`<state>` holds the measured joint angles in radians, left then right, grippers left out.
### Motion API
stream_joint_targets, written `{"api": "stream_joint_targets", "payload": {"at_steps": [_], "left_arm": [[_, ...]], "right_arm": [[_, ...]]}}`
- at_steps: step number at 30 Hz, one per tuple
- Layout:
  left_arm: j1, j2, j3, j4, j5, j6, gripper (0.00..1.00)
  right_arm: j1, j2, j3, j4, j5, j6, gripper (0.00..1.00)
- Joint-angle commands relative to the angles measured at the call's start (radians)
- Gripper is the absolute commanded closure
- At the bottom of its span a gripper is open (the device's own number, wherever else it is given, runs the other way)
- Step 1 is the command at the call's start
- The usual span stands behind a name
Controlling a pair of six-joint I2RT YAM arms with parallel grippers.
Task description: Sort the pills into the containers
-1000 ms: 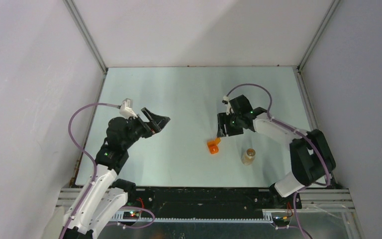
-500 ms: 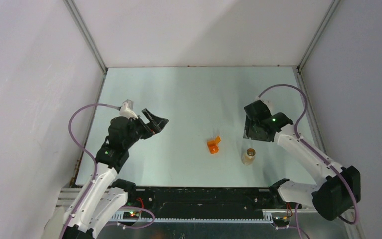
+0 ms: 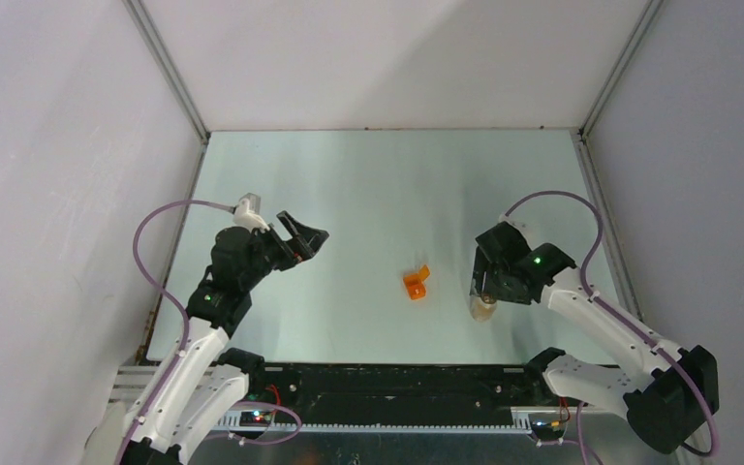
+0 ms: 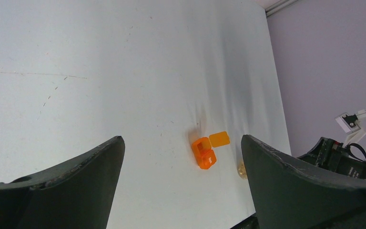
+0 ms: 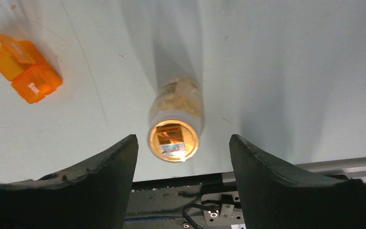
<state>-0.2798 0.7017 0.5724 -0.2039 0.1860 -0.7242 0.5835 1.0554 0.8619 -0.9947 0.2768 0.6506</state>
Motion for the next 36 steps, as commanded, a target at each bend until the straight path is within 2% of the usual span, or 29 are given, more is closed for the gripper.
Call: {"api": "stream_joint_targets", "payload": {"at_steps": [1, 4, 8, 14, 16, 18, 24, 29, 36], "left_arm": [[-0.010, -0.014, 0.013, 0.054, 0.005, 0.034, 0.02], [-0.016, -0.007, 0.009, 0.065, 0.016, 0.034, 0.02], [-0.032, 0.004, 0.007, 0.074, 0.032, 0.041, 0.02], [-0.091, 0.012, 0.011, 0.065, 0.001, 0.074, 0.01], [-0.110, 0.019, 0.011, 0.073, -0.005, 0.080, 0.01], [-0.131, 0.029, 0.016, 0.086, -0.006, 0.085, 0.01], [-0.224, 0.043, 0.034, 0.128, -0.041, 0.141, 0.01], [-0.311, 0.036, 0.027, 0.228, -0.025, 0.231, 0.03], [-0.505, 0.044, 0.029, 0.354, 0.072, 0.522, 0.06]], "right_arm": [[0.012, 0.005, -0.029, 0.058, -0.025, 0.029, 0.25], [0.012, 0.021, -0.053, 0.083, -0.028, 0.043, 0.25], [0.011, 0.047, -0.080, 0.106, -0.032, 0.059, 0.31], [0.019, 0.077, -0.090, 0.120, -0.032, 0.068, 0.46], [0.019, 0.072, -0.086, 0.139, -0.058, 0.058, 0.57], [0.019, 0.059, -0.075, 0.151, -0.081, 0.047, 0.61], [0.023, -0.009, 0.013, 0.159, -0.156, -0.012, 0.62], [0.025, -0.066, 0.090, 0.237, -0.351, -0.069, 0.62], [0.061, -0.060, 0.145, 0.397, -0.647, -0.100, 0.61]]}}
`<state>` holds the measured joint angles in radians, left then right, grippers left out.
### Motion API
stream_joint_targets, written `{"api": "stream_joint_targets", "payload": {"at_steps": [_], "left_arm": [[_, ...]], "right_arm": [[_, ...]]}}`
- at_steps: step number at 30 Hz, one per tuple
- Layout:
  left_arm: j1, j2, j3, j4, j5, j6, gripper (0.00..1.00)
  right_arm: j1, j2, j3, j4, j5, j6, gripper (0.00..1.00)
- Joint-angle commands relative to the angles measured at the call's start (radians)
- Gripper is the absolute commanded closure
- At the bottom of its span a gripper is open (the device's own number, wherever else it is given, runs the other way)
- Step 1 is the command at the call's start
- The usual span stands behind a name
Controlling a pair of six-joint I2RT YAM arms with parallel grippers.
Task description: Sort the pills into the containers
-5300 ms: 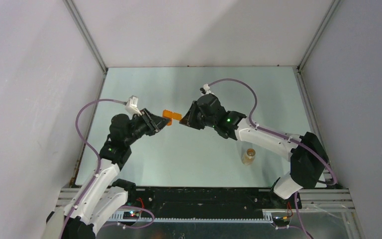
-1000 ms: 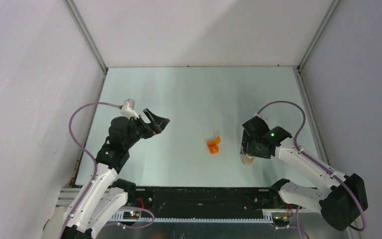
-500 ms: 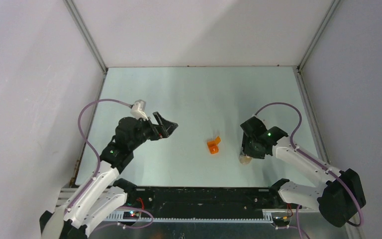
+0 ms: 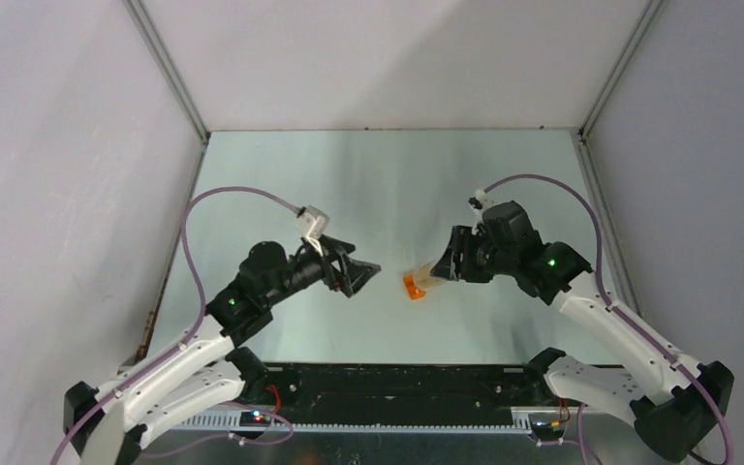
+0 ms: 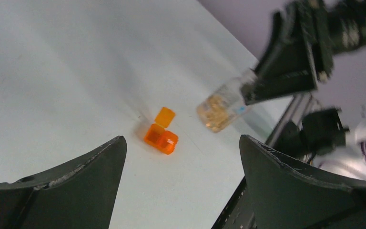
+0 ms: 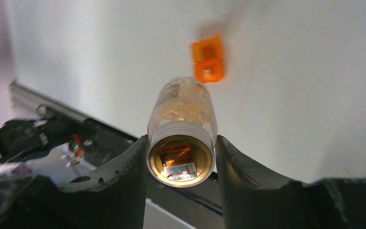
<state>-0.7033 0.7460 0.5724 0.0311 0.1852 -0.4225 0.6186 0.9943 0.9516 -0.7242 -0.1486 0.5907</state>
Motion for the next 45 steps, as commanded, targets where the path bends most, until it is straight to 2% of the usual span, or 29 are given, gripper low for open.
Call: {"api": "stream_joint_targets", "payload": {"at_steps": [1, 4, 9, 11, 20, 25, 28, 29, 30, 31, 32, 33, 34, 36, 38, 40, 45], "left_arm": [[-0.105, 0.002, 0.036, 0.118, 0.088, 0.275, 0.06], [-0.137, 0.029, 0.053, 0.094, 0.173, 0.358, 0.06], [-0.159, 0.079, 0.088, 0.029, 0.293, 0.446, 0.08], [-0.160, 0.097, 0.090, 0.031, 0.367, 0.452, 0.09], [-0.159, 0.199, 0.119, 0.056, 0.463, 0.366, 0.13], [-0.159, 0.234, 0.123, 0.092, 0.470, 0.314, 0.27], [-0.160, 0.244, 0.119, 0.099, 0.473, 0.301, 0.41], [-0.160, 0.249, 0.118, 0.100, 0.473, 0.301, 0.50], [-0.160, 0.250, 0.119, 0.098, 0.465, 0.301, 0.54], [-0.160, 0.249, 0.120, 0.096, 0.450, 0.302, 0.64], [-0.160, 0.242, 0.116, 0.101, 0.397, 0.301, 0.69], [-0.159, 0.219, 0.097, 0.113, 0.371, 0.299, 0.75], [-0.159, 0.187, 0.084, 0.149, 0.317, 0.298, 0.78], [-0.160, 0.143, 0.045, 0.198, 0.242, 0.296, 0.81], [-0.159, 0.118, 0.024, 0.217, 0.183, 0.297, 0.83], [-0.159, 0.111, 0.020, 0.215, 0.139, 0.294, 0.84], [-0.159, 0.127, 0.031, 0.221, 0.070, 0.260, 0.85]], "right_arm": [[0.041, 0.004, 0.060, 0.149, -0.243, -0.045, 0.61], [0.072, 0.016, 0.085, 0.193, -0.322, -0.059, 0.60], [0.099, 0.034, 0.102, 0.217, -0.367, -0.069, 0.59], [0.104, 0.036, 0.102, 0.226, -0.401, -0.086, 0.59], [0.115, 0.050, 0.101, 0.222, -0.468, -0.163, 0.59], [0.113, 0.058, 0.102, 0.257, -0.532, -0.197, 0.59], [0.112, 0.067, 0.102, 0.268, -0.526, -0.207, 0.58], [0.114, 0.069, 0.102, 0.273, -0.515, -0.210, 0.58], [0.116, 0.069, 0.102, 0.274, -0.502, -0.209, 0.56], [0.116, 0.068, 0.101, 0.277, -0.464, -0.204, 0.54], [0.116, 0.063, 0.102, 0.281, -0.443, -0.191, 0.39], [0.115, 0.058, 0.102, 0.295, -0.392, -0.175, 0.29], [0.115, 0.044, 0.101, 0.304, -0.324, -0.162, 0.10], [0.115, 0.016, 0.097, 0.336, -0.195, -0.114, 0.02], [0.098, -0.002, 0.090, 0.361, -0.110, -0.060, 0.01], [0.074, -0.004, 0.090, 0.394, -0.102, 0.004, 0.03], [0.111, 0.008, 0.090, 0.492, -0.076, 0.118, 0.19]]}}
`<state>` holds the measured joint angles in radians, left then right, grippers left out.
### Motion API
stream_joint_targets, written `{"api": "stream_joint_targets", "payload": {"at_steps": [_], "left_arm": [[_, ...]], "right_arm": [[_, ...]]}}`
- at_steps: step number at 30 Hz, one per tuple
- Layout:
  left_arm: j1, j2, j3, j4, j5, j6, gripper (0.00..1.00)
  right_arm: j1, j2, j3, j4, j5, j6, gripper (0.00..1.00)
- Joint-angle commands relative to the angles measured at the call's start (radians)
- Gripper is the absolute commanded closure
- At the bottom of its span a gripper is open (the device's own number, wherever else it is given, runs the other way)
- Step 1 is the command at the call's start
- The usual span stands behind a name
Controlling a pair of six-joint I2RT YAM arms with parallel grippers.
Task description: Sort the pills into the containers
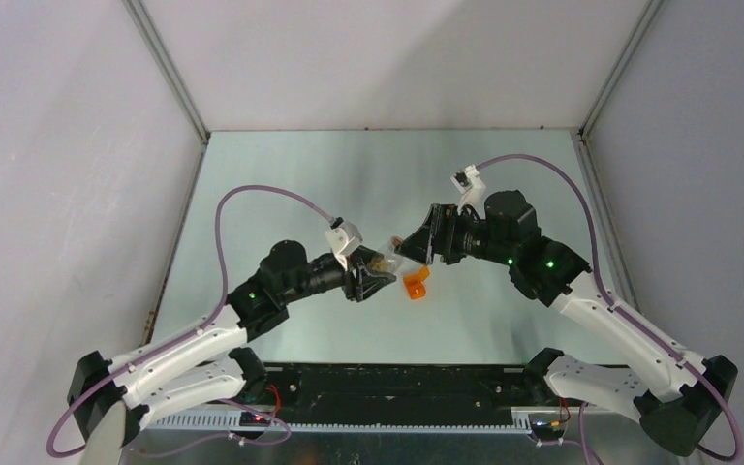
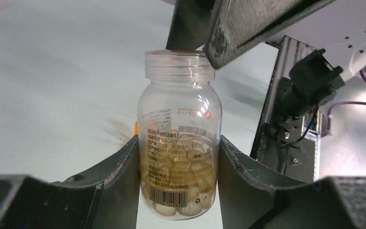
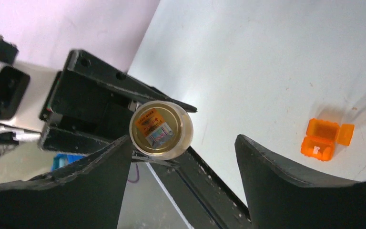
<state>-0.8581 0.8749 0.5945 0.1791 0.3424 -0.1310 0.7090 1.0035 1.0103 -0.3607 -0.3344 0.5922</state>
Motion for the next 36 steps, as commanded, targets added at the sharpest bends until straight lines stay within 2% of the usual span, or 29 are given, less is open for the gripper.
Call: {"api": "stream_joint_targets", "payload": {"at_steps": [1, 6, 8, 13, 22, 24, 25, 27, 28, 29, 30, 32, 35, 36], "left_arm": [[-0.004, 0.007, 0.011, 0.079, -0.099, -0.040, 0.85], [-0.005, 0.047, 0.038, 0.086, -0.176, -0.082, 0.87], [-0.004, 0.060, 0.048, 0.081, -0.180, -0.085, 0.88], [-0.004, 0.083, 0.071, 0.060, -0.187, -0.084, 0.93], [-0.005, 0.111, 0.101, 0.057, -0.175, -0.077, 1.00], [-0.003, 0.119, 0.115, 0.048, -0.167, -0.063, 1.00], [-0.003, 0.124, 0.119, 0.045, -0.164, -0.059, 1.00], [-0.003, 0.133, 0.134, 0.033, -0.151, -0.053, 1.00], [0.001, 0.138, 0.148, 0.019, -0.142, -0.057, 1.00], [0.006, 0.152, 0.157, 0.009, -0.132, -0.065, 1.00], [0.026, 0.160, 0.171, -0.002, -0.096, -0.092, 1.00], [0.067, 0.206, 0.188, 0.003, 0.008, -0.151, 1.00], [0.119, 0.249, 0.215, 0.009, 0.196, -0.212, 1.00], [0.134, 0.263, 0.228, 0.004, 0.234, -0.223, 1.00]], "right_arm": [[0.046, 0.002, 0.030, 0.150, 0.143, 0.124, 0.20], [0.144, 0.015, 0.030, 0.163, 0.413, 0.152, 0.21], [0.153, 0.024, 0.031, 0.174, 0.446, 0.149, 0.22], [0.154, 0.054, 0.031, 0.193, 0.446, 0.157, 0.34], [0.152, 0.113, 0.064, 0.136, 0.438, 0.162, 0.36], [0.139, 0.111, 0.065, 0.123, 0.432, 0.186, 0.44], [0.122, 0.109, 0.065, 0.117, 0.416, 0.199, 0.57], [0.095, 0.105, 0.066, 0.113, 0.385, 0.221, 0.75], [0.088, 0.101, 0.066, 0.114, 0.376, 0.220, 0.83], [0.076, 0.099, 0.066, 0.121, 0.357, 0.214, 0.87], [0.070, 0.098, 0.065, 0.129, 0.332, 0.182, 0.96], [0.043, 0.097, 0.066, 0.156, 0.243, 0.097, 1.00], [-0.017, 0.088, 0.064, 0.184, -0.026, -0.141, 1.00], [-0.046, 0.085, 0.065, 0.184, -0.157, -0.186, 1.00]]}}
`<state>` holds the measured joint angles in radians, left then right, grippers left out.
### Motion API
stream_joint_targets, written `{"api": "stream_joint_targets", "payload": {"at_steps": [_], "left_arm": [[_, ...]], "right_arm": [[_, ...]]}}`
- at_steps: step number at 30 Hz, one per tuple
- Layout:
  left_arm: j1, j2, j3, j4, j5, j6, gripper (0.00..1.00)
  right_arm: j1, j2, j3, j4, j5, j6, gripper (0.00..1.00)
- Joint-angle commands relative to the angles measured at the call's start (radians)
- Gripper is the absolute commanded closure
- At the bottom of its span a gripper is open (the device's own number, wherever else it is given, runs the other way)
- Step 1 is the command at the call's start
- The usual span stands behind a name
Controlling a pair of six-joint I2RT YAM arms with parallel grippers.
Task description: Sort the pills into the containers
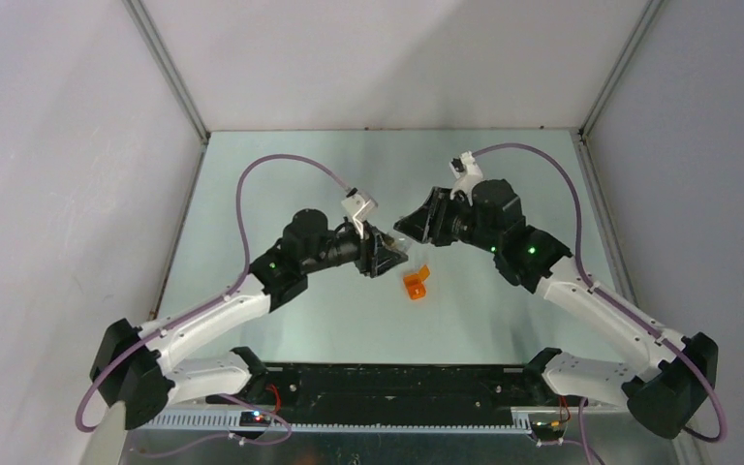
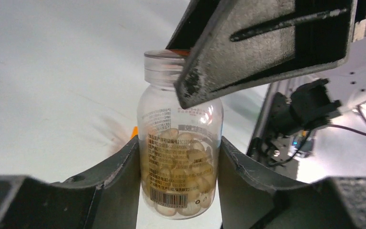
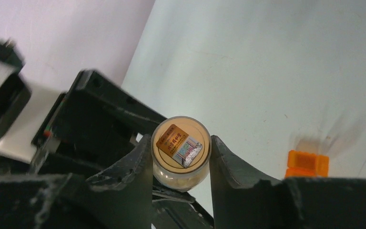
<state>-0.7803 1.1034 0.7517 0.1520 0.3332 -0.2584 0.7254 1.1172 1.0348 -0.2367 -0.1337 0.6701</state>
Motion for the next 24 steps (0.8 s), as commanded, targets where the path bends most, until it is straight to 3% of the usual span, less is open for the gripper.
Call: {"api": "stream_joint_targets", "payload": {"at_steps": [1, 4, 7, 8, 10, 11, 14, 16, 17, 19, 24], "left_arm": [[0.063, 0.040, 0.078, 0.028, 0.314, -0.099, 1.00], [0.083, 0.052, 0.097, 0.030, 0.440, -0.116, 1.00], [0.087, 0.035, 0.081, 0.057, 0.504, -0.110, 1.00], [0.088, 0.018, 0.075, 0.061, 0.498, -0.103, 1.00], [0.088, -0.009, 0.061, 0.042, 0.438, -0.063, 1.00], [0.087, -0.017, 0.064, -0.001, 0.379, -0.013, 1.00], [0.086, -0.040, 0.078, -0.109, 0.177, 0.121, 1.00], [0.086, -0.043, 0.092, -0.154, 0.073, 0.175, 1.00], [0.086, -0.045, 0.104, -0.169, 0.047, 0.189, 1.00], [0.086, -0.048, 0.114, -0.189, -0.011, 0.211, 1.00], [0.086, -0.060, 0.117, -0.182, -0.029, 0.216, 1.00]], "right_arm": [[-0.079, -0.030, 0.040, 0.060, -0.417, -0.331, 1.00], [-0.171, -0.022, 0.040, 0.071, -0.708, -0.401, 1.00], [-0.212, -0.009, 0.049, 0.104, -0.776, -0.378, 0.98], [-0.214, -0.012, 0.049, 0.101, -0.711, -0.370, 0.58], [-0.193, -0.023, 0.049, 0.097, -0.536, -0.322, 0.09], [-0.159, -0.031, 0.050, 0.096, -0.467, -0.272, 0.03], [-0.056, -0.013, 0.076, 0.081, -0.115, -0.082, 0.00], [0.040, 0.005, 0.094, 0.065, 0.101, 0.015, 0.06], [0.096, 0.015, 0.104, 0.021, 0.246, 0.043, 0.13], [0.143, 0.047, 0.139, -0.035, 0.393, 0.109, 0.23], [0.221, 0.091, 0.177, -0.047, 0.511, 0.156, 0.44]]}}
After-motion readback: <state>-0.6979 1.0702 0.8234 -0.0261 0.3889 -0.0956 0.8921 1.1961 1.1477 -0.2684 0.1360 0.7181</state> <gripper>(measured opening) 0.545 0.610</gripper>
